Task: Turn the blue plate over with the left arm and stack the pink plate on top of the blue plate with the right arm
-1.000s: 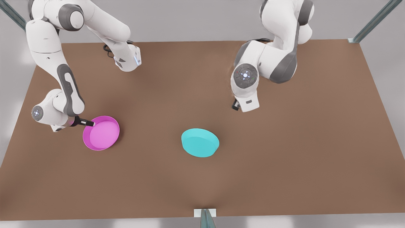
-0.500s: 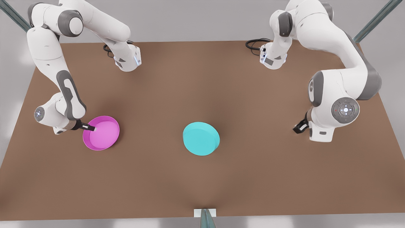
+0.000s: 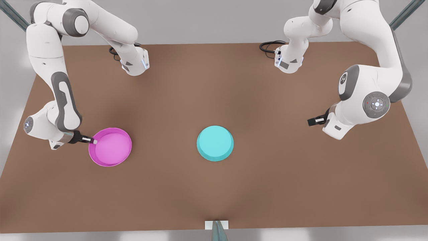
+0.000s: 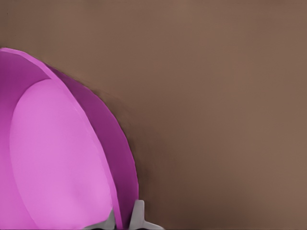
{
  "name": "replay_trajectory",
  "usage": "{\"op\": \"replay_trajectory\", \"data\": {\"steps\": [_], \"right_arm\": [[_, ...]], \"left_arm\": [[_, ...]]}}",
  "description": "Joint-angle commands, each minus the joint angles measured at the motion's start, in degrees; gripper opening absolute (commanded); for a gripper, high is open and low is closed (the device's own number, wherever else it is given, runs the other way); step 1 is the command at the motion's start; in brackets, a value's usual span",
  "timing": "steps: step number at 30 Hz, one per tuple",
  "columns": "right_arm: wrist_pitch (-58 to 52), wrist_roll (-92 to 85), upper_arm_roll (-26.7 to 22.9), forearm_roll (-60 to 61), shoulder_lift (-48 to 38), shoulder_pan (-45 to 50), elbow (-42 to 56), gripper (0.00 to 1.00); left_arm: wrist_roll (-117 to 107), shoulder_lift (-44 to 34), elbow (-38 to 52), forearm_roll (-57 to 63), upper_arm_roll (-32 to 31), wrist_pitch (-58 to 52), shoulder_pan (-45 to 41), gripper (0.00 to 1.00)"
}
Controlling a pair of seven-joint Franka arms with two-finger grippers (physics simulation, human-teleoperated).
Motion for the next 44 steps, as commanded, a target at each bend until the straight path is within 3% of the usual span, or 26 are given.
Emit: {"op": "replay_trajectory", "data": {"steps": [1,4,10,17,26,27,32,34,35,37,38,39,41,44], "right_arm": [[-11.5,-1.5,2.4,5.0,-0.2,0.3,2.1,0.21],[-10.8,6.7,9.9,8.1,0.6,2.7,5.0,0.21],[-7.0,24.4,9.9,12.0,3.2,19.6,9.4,0.21],[-1.2,41.0,9.8,11.7,8.1,32.9,13.9,0.21],[2.3,46.9,9.5,11.2,15.5,40.9,20.5,0.21],[2.2,47.0,9.4,10.3,15.6,40.9,20.8,1.0],[0.2,46.4,9.6,8.8,13.3,37.6,20.8,1.0],[-10.5,46.3,9.3,7.4,6.6,30.0,20.9,1.0],[-18.9,45.9,9.3,1.2,3.5,24.7,21.9,1.0],[-35.9,36.5,9.2,-23.0,2.0,20.2,33.1,1.0],[-46.7,29.9,9.3,-25.3,-2.2,15.4,37.4,1.0],[-50.0,20.8,9.2,-25.4,-7.4,14.8,40.5,1.0],[-50.3,19.6,7.5,-29.9,-18.1,18.5,38.5,1.0],[-51.1,19.4,5.6,-29.9,-20.0,19.7,36.5,1.0]], "left_arm": [[11.9,-0.4,-0.2,-0.2,0.0,-0.2,0.0,1.0],[11.9,-0.5,-0.2,-0.2,0.0,-0.4,0.0,1.0],[11.9,-0.6,-0.2,-0.2,0.0,-0.3,0.0,1.0],[11.8,-0.8,-0.2,-0.2,0.0,-0.2,0.0,1.0],[11.8,-0.7,-0.3,-0.2,0.0,-0.5,0.0,1.0],[11.8,-0.8,-0.2,-0.2,0.0,-0.5,-0.1,1.0],[11.8,-0.7,-0.3,-0.2,0.0,-0.5,-0.1,1.0],[11.8,-0.6,-0.3,-0.2,0.0,-0.5,-0.1,1.0],[11.8,-0.5,-0.3,-0.2,0.0,-0.5,-0.1,1.0],[11.8,-0.5,-0.3,-0.2,0.0,-0.5,0.0,1.0],[11.8,-0.6,-0.3,-0.2,0.0,-0.5,0.0,1.0],[11.8,-0.7,-0.3,-0.2,0.0,-0.5,0.0,1.0],[11.8,-0.2,-0.2,-0.3,0.1,-0.3,0.2,1.0],[12.0,-0.7,0.2,-0.3,0.5,-0.5,0.3,1.0]]}}
